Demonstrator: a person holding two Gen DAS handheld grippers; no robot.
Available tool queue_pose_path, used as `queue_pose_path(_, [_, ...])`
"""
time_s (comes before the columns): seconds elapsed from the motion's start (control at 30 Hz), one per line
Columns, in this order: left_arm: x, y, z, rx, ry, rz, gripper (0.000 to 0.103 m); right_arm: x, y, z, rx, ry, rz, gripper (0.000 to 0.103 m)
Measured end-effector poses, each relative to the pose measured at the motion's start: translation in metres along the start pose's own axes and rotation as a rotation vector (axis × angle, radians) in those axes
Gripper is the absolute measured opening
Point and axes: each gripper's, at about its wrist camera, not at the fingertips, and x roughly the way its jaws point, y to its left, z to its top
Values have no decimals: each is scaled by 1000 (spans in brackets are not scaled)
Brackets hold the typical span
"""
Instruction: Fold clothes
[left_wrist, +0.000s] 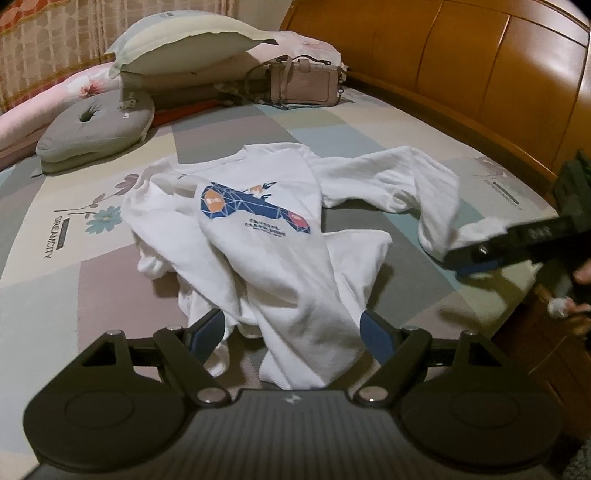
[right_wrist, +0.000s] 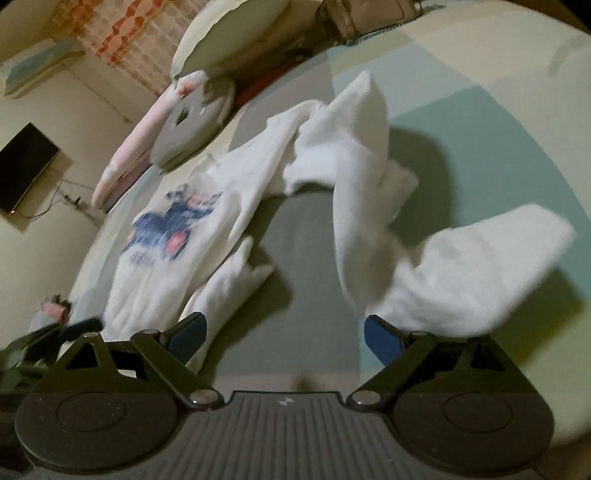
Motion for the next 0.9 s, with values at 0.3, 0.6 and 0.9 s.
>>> queue_pose_path(0.3, [3, -8, -4, 12, 7, -24, 81, -67, -18, -18, 63, -135, 32, 97])
queue_pose_path(0.6, [1, -16, -7, 27, 4, -40, 81, -64, -101, -23, 350, -161, 99, 99])
queue_pose_path(0.9, [0, -13, -7, 12, 8, -26, 81, -56, -117, 6, 257, -164, 152, 103])
